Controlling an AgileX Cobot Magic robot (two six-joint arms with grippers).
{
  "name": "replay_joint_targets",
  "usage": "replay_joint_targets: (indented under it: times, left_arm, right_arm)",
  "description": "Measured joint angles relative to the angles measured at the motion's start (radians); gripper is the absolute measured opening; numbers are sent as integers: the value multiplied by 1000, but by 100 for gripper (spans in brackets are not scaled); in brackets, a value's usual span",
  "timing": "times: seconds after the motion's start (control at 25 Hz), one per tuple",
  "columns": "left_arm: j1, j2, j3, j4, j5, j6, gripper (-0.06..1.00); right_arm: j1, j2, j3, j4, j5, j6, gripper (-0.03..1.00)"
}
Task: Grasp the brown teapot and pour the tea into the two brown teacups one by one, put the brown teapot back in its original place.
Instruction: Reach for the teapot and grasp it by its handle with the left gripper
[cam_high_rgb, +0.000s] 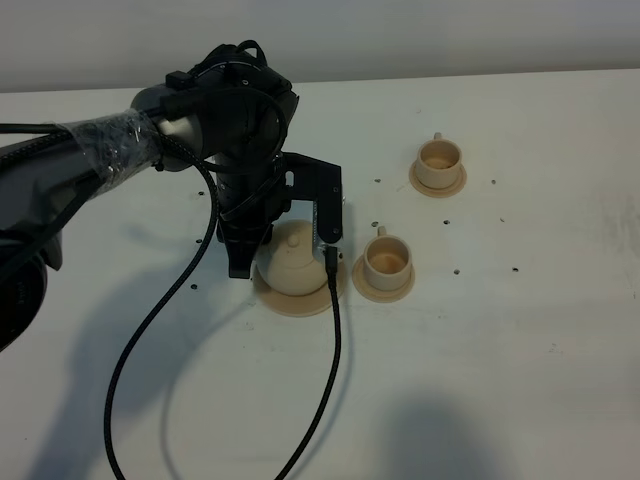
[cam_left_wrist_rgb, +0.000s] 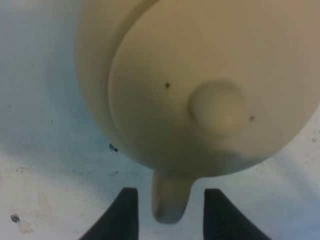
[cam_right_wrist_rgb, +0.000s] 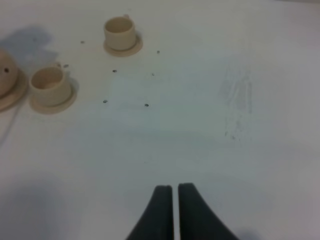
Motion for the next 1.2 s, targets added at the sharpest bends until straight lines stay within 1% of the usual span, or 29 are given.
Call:
replay_joint_targets:
  times: [0.76,1.2]
  left_arm:
    - [-1,23,0,0,-1,-2,29]
    - [-1,23,0,3,-4,-4,17]
  right_arm:
    - [0,0,0,0,0,0,3]
    - [0,0,0,0,0,0,3]
